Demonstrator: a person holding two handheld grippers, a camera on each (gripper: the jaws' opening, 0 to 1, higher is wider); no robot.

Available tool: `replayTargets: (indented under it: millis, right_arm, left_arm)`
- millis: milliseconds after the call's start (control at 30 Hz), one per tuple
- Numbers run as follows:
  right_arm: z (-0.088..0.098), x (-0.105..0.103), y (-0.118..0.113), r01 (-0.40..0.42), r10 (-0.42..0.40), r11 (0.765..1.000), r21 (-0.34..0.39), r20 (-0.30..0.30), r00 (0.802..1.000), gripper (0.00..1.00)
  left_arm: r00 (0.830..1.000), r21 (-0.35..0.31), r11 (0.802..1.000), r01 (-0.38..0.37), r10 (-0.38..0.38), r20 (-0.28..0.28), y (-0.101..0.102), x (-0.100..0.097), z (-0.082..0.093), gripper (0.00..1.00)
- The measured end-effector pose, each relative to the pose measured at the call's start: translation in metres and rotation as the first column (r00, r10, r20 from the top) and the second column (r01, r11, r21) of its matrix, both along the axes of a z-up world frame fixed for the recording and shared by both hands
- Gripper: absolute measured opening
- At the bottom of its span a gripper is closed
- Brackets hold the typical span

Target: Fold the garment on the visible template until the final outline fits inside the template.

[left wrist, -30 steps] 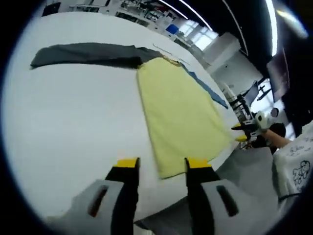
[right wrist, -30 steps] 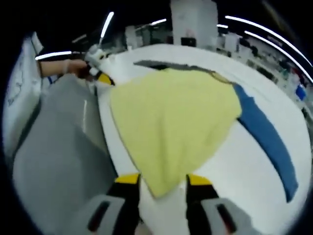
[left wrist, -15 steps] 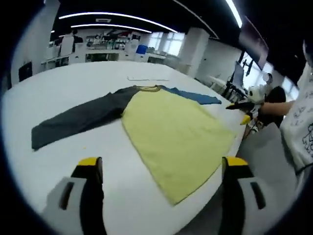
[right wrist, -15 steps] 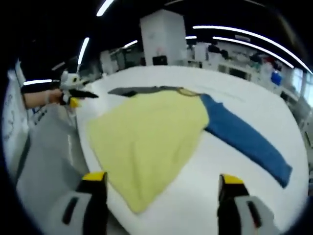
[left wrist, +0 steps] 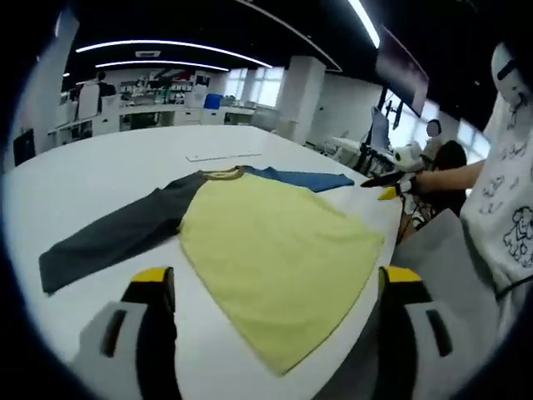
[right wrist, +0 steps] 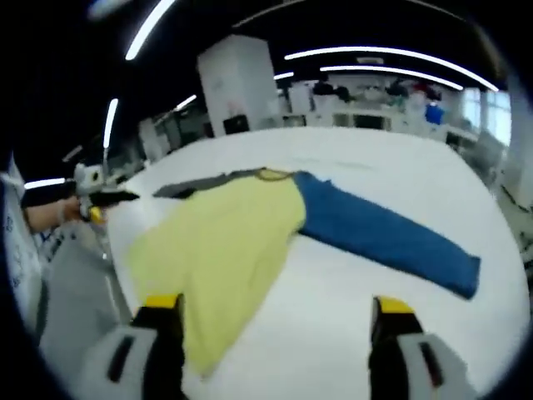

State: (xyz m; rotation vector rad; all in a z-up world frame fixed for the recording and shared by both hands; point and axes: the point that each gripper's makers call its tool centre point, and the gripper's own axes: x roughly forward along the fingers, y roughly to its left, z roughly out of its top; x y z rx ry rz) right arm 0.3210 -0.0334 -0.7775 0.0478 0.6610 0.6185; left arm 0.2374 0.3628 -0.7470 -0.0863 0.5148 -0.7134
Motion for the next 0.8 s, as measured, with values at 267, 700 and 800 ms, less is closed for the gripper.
replayTargets:
  millis: [267,700,800]
  right_arm:
    - [0.030,0.061,-0.080,0.301,-0.308,0.948,0.103,0.057,0.950,0.75]
    - [-0.020,0.089,-0.174,0.596,-0.594,0.803,0.006,-0.075,0.801,0.55]
    - [-0.037,0.099,-0.198,0.657,-0.655,0.754,-0.015,-0.099,0.749,0.49]
  left_arm:
    - [1.000,-0.001,1.000,-0.018,0.018,-0.014,0.006,-0.002,-0.003,0.99]
    - [0.997,-0.004,0.998,-0.055,0.055,-0.056,0.010,-0.002,-0.014,0.97]
    - [0.996,-0.003,0.998,-0.058,0.058,-0.064,0.010,-0.004,-0.016,0.96]
